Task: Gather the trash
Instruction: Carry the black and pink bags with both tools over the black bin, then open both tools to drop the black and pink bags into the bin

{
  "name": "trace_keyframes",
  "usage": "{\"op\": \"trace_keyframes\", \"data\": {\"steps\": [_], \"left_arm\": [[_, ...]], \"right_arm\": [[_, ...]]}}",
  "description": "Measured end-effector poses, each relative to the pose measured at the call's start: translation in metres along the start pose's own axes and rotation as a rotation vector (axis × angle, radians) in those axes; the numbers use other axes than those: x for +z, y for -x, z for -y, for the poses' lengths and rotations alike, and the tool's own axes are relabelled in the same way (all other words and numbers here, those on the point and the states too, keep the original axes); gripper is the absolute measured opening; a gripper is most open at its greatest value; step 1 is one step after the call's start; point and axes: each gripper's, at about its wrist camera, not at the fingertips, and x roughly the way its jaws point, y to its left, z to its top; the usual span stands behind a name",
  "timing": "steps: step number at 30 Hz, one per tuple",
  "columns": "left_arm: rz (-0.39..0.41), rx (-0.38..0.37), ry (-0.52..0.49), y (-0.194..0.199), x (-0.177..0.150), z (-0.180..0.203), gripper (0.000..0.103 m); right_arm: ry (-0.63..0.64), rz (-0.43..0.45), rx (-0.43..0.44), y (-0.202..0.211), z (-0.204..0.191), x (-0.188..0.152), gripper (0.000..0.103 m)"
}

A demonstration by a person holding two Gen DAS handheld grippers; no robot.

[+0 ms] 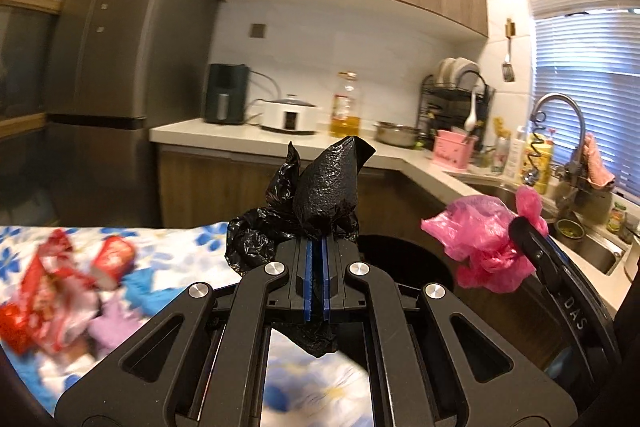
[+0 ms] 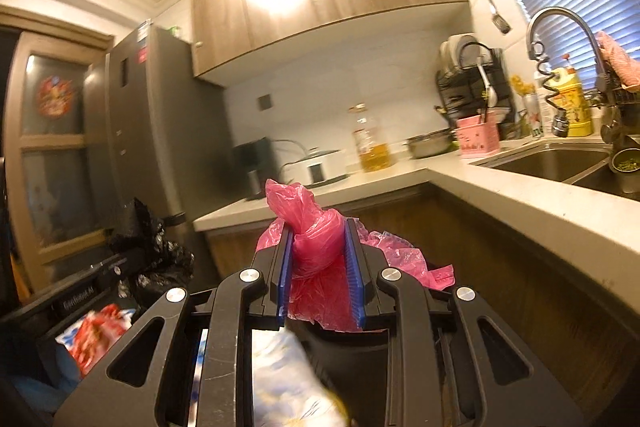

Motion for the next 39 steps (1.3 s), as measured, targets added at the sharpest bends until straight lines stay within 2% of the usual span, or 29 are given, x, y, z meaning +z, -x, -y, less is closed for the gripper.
{"op": "trace_keyframes", "data": {"steps": [11, 19, 39], "left_arm": [[-0.029, -0.093, -0.04, -0.073, -0.004, 0.04, 0.003], [-0.076, -0.114, -0.049, -0.117, -0.014, 0.052, 0.003], [-0.141, -0.121, -0.038, -0.169, -0.032, 0.057, 0.003]], "right_arm": [[-0.028, -0.031, -0.037, -0.043, 0.032, 0.005, 0.025], [-0.034, -0.056, -0.043, -0.063, 0.046, 0.002, 0.025], [-0.06, -0.082, -0.024, -0.1, 0.062, -0.008, 0.029]]}}
